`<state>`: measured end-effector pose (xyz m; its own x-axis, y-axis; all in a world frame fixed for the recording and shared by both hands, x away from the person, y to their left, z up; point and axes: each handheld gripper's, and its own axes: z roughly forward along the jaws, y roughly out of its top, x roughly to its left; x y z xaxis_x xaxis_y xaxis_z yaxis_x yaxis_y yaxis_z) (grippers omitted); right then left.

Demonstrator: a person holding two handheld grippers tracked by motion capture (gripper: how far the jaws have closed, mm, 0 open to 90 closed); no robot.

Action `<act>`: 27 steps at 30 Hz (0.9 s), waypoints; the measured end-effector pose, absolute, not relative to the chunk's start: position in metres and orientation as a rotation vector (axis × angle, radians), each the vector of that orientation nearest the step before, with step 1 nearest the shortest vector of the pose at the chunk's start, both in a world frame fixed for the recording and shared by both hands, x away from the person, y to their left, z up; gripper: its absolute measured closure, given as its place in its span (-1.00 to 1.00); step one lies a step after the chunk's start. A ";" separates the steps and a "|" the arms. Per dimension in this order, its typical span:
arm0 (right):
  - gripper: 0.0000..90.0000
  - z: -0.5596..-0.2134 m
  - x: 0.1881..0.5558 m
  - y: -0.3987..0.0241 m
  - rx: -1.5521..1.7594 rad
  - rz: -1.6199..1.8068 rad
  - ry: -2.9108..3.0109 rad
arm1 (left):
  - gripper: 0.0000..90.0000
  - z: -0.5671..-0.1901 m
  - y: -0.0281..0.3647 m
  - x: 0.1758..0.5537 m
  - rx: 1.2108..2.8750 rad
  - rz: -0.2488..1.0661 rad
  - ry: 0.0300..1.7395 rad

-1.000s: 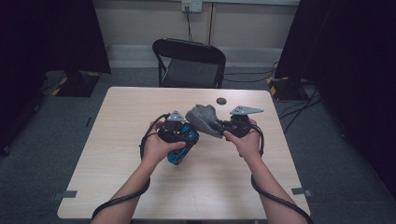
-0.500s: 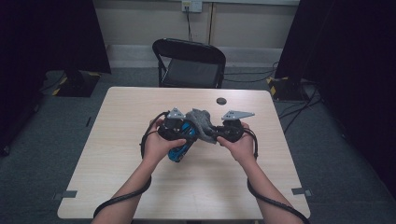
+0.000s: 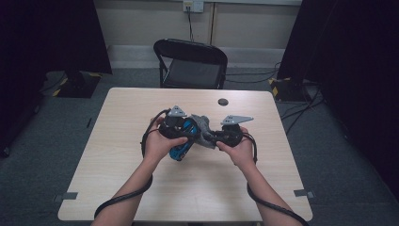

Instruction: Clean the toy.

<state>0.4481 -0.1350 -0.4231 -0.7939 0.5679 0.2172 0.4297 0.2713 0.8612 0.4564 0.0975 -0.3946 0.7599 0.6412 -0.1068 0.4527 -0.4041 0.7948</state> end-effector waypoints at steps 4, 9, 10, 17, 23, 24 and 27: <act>0.67 -0.426 0.447 -0.135 0.955 1.585 2.391 | -0.43 -0.393 0.098 0.457 2.068 0.265 0.821; 0.67 -0.427 0.446 -0.136 0.952 1.589 2.392 | -0.43 -0.392 0.096 0.458 2.062 0.266 0.820; 0.67 -0.428 0.446 -0.136 0.952 1.585 2.393 | -0.43 -0.392 0.096 0.458 2.060 0.266 0.823; 0.67 -0.429 0.445 -0.133 0.941 1.572 2.409 | -0.43 -0.391 0.096 0.461 2.057 0.265 0.833; 0.67 -0.434 0.439 -0.126 0.904 1.556 2.455 | -0.43 -0.384 0.096 0.463 2.048 0.279 0.830; 0.67 -0.435 0.437 -0.123 0.888 1.551 2.466 | -0.43 -0.384 0.095 0.464 2.048 0.281 0.831; 0.67 -0.437 0.434 -0.117 0.866 1.543 2.485 | -0.43 -0.385 0.097 0.466 2.039 0.262 0.844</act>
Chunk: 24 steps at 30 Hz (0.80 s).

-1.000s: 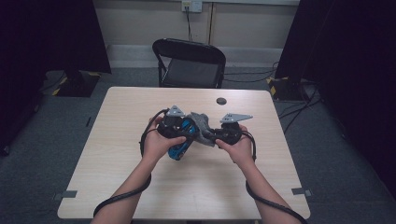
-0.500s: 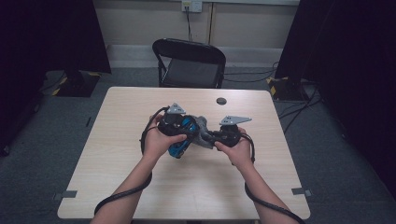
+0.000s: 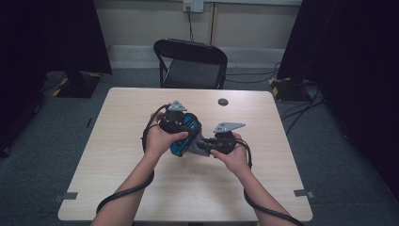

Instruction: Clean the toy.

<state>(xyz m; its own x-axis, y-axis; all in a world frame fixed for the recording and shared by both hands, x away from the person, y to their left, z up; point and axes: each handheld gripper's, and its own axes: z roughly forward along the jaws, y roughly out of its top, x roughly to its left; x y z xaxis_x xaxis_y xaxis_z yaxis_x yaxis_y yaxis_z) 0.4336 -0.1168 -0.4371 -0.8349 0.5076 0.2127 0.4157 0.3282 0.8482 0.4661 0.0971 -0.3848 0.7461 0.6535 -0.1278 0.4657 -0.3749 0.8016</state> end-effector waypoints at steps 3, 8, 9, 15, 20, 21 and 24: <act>0.67 -0.442 0.430 -0.113 0.872 1.562 2.497 | -0.43 -0.386 0.099 0.467 2.031 0.264 0.852; 0.67 -0.451 0.425 -0.105 0.850 1.547 2.535 | -0.43 -0.387 0.100 0.469 2.037 0.253 0.863; 0.67 -0.452 0.424 -0.104 0.849 1.549 2.538 | -0.43 -0.387 0.100 0.469 2.037 0.253 0.865; 0.67 -0.459 0.421 -0.099 0.849 1.560 2.555 | -0.43 -0.386 0.101 0.471 2.035 0.256 0.867; 0.67 -0.462 0.419 -0.095 0.846 1.566 2.565 | -0.43 -0.384 0.101 0.472 2.029 0.263 0.872; 0.67 -0.462 0.419 -0.095 0.846 1.568 2.565 | -0.43 -0.383 0.102 0.472 2.029 0.264 0.870; 0.67 -0.464 0.417 -0.092 0.843 1.569 2.572 | -0.43 -0.382 0.102 0.473 2.020 0.264 0.874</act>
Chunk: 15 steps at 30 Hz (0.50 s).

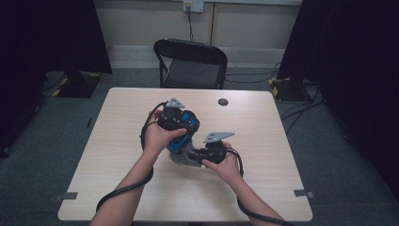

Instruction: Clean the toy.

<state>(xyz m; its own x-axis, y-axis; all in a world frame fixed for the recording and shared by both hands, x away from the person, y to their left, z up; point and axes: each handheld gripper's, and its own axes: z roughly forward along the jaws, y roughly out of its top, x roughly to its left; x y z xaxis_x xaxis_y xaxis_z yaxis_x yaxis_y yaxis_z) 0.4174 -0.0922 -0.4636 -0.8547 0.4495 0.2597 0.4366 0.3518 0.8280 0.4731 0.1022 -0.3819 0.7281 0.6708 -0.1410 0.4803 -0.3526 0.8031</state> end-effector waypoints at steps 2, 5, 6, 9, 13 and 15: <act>0.67 -0.465 0.416 -0.089 0.833 1.571 2.581 | -0.43 -0.381 0.102 0.474 2.025 0.270 0.876; 0.67 -0.466 0.415 -0.086 0.828 1.574 2.587 | -0.43 -0.380 0.103 0.475 2.026 0.271 0.879; 0.67 -0.466 0.415 -0.085 0.828 1.574 2.591 | -0.43 -0.380 0.104 0.476 2.025 0.273 0.882; 0.67 -0.468 0.414 -0.083 0.812 1.567 2.606 | -0.43 -0.379 0.107 0.477 2.017 0.280 0.886; 0.67 -0.468 0.411 -0.080 0.778 1.550 2.635 | -0.43 -0.377 0.112 0.480 2.015 0.301 0.900; 0.67 -0.468 0.409 -0.078 0.762 1.544 2.647 | -0.43 -0.375 0.115 0.482 2.010 0.312 0.905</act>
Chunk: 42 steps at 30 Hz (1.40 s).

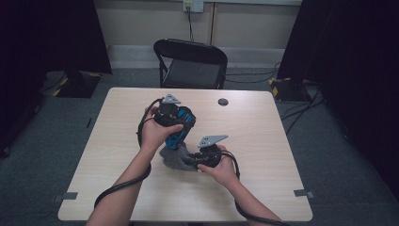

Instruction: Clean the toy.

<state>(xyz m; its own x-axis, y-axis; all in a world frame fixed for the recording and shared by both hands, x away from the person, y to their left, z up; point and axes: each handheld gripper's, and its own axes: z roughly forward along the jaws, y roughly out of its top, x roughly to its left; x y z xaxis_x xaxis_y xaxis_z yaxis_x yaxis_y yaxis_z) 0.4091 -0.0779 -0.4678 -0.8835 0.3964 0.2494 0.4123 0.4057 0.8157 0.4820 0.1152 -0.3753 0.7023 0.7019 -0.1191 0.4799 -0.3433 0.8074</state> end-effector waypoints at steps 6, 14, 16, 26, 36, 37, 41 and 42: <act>0.66 -0.466 0.408 -0.081 -0.750 -1.521 -2.631 | -0.43 -0.370 0.129 0.482 2.011 0.338 0.926; 0.66 -0.462 0.415 -0.112 -0.854 -1.557 -2.632 | -0.43 -0.375 0.155 0.480 2.046 0.360 0.964; 0.66 -0.461 0.416 -0.119 -0.884 -1.576 -2.631 | -0.43 -0.380 0.161 0.479 2.058 0.355 0.975; 0.65 -0.458 0.425 -0.155 -1.024 -1.639 -2.610 | -0.43 -0.403 0.178 0.475 2.096 0.326 1.027; 0.65 -0.460 0.432 -0.197 -1.170 -1.682 -2.598 | -0.43 -0.423 0.181 0.477 2.133 0.300 1.064; 0.65 -0.460 0.433 -0.201 -1.192 -1.690 -2.590 | -0.43 -0.425 0.181 0.477 2.137 0.300 1.068; 0.64 -0.458 0.438 -0.213 -1.240 -1.705 -2.606 | -0.43 -0.429 0.180 0.478 2.148 0.296 1.086; 0.64 -0.458 0.440 -0.217 -1.258 -1.709 -2.598 | -0.43 -0.430 0.180 0.478 2.150 0.301 1.082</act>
<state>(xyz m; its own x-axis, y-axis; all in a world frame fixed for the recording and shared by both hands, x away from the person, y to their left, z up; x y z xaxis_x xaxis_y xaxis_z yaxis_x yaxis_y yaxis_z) 0.4398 -0.2167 -0.4579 -0.6995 0.6819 0.2141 0.4664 0.2086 0.8596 0.4781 0.1799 -0.4302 0.6236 0.7754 -0.0996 0.6123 -0.4052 0.6789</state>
